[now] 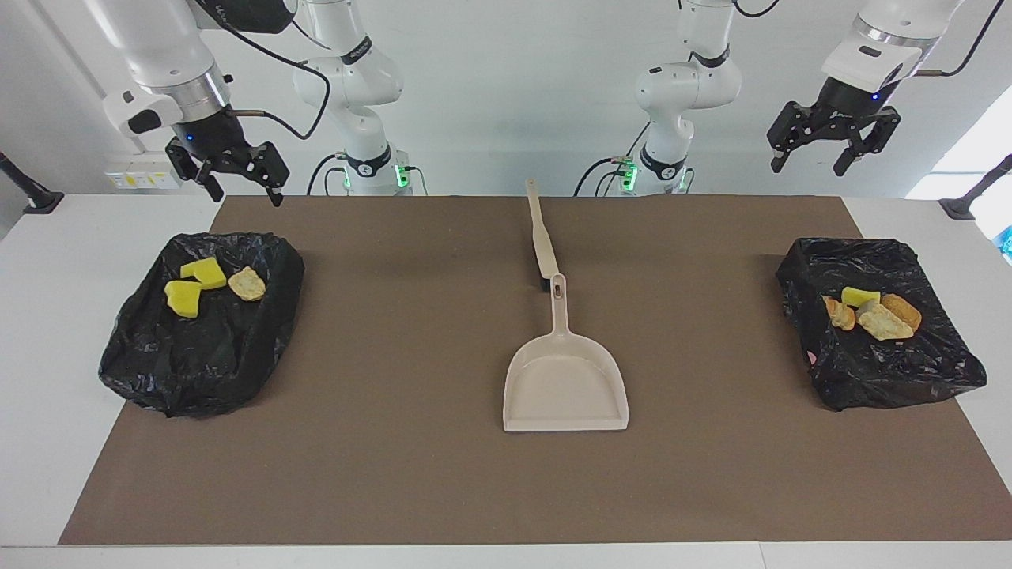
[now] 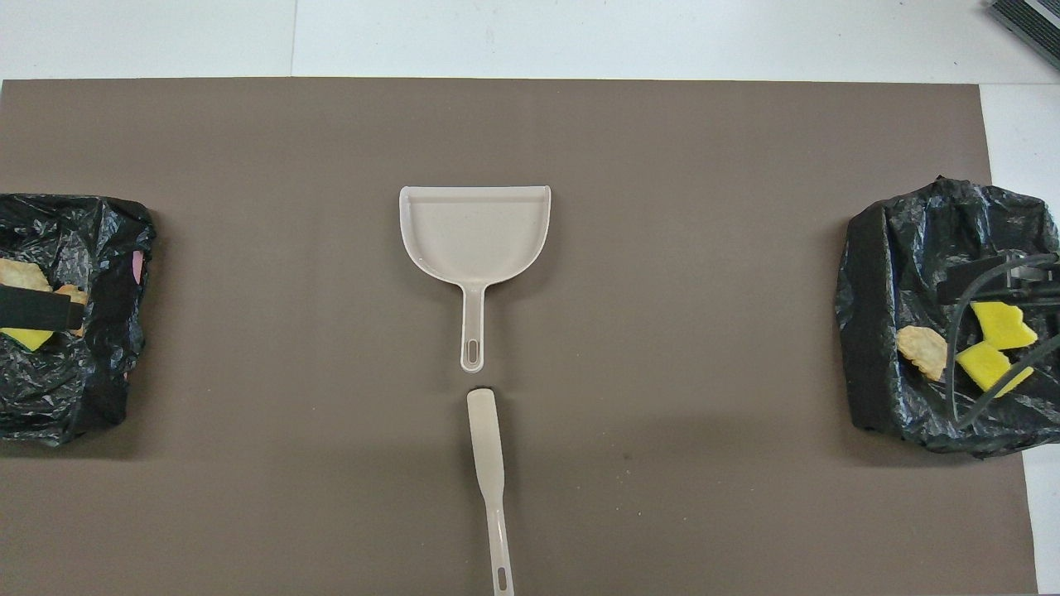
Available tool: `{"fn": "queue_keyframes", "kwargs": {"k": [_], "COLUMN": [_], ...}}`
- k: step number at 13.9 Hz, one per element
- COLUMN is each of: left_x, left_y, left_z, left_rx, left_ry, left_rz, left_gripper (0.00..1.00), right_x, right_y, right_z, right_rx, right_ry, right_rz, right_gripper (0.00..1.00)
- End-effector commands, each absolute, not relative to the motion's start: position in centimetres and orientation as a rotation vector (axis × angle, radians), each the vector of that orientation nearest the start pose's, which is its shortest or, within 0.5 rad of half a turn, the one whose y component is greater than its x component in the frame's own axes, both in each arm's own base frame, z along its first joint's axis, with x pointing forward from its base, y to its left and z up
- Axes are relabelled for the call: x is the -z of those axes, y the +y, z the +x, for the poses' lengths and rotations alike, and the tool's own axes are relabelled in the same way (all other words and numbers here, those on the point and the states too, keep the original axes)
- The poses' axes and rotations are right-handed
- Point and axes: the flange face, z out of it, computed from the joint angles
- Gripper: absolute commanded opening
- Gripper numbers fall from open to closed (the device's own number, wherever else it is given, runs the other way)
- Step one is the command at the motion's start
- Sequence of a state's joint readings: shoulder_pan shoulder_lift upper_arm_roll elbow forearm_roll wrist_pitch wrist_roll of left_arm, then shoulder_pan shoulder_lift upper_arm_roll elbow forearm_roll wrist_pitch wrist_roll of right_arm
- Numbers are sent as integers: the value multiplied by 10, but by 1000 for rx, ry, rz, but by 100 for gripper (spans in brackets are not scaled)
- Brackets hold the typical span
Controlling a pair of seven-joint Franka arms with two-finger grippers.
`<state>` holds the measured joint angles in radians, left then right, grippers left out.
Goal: Sweep and dump trash in bin
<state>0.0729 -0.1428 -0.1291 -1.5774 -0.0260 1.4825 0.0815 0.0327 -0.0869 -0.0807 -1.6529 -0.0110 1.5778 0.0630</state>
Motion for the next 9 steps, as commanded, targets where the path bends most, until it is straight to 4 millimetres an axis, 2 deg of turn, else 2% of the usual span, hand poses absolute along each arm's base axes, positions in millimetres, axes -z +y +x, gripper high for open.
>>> {"fn": "queue_keyframes", "kwargs": {"k": [1,9], "left_x": [-686,-685], "left_y": [-35,-36], "left_z": [485,484], "left_rx": [92,90], "left_ry": [199,205], "left_rz": [-3147,-3152], "left_gripper": [100,100], "right_x": [-634,-634], "right_y": [-29,-29], "right_z": [519,519], "right_rx": [14,14], "right_ry": [162,162], "right_rz": [-3125,-3125], "right_gripper": [100,100]}}
